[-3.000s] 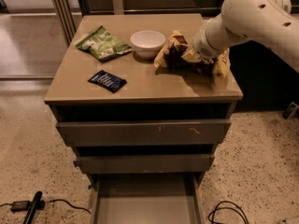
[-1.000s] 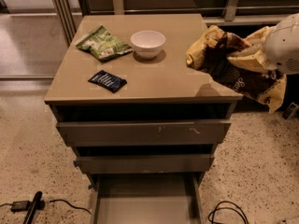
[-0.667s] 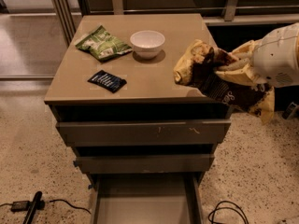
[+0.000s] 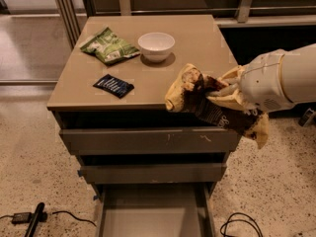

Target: Place brown chip bag into bottom drawer

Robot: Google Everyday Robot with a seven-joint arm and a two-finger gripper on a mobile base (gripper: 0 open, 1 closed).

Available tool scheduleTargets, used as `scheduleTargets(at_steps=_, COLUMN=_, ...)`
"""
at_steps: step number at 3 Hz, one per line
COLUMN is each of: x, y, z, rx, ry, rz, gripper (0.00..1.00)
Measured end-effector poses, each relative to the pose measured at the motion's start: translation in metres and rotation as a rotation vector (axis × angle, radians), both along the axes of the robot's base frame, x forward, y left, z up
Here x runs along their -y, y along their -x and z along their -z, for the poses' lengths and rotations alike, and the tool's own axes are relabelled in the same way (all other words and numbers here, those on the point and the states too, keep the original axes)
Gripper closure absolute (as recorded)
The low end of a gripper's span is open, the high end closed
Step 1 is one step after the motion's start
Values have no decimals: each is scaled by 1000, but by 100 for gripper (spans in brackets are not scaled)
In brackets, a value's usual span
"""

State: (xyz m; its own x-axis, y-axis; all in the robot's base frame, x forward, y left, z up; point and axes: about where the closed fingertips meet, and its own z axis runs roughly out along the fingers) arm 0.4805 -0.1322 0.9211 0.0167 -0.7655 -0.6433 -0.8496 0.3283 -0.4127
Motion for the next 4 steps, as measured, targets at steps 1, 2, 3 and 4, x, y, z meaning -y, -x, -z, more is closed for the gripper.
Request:
scheduleTargets(at_steps=1, x=-4, y=10, z=-2, rx=11, ry=-5, rz=-19, gripper=100)
scheduleTargets(at_steps=2, x=-32, y=57, z=23, rx=-3, ry=-27, rz=-133, gripper=100)
scheduleTargets(at_steps=3, x=-54, y=98, z=61, rx=-23, ry=-94, rz=-218, gripper=100)
scheduleTargets(at_steps=4, x=-71, y=126, z=101, rx=-27, ry=-123, rz=-283, gripper=100)
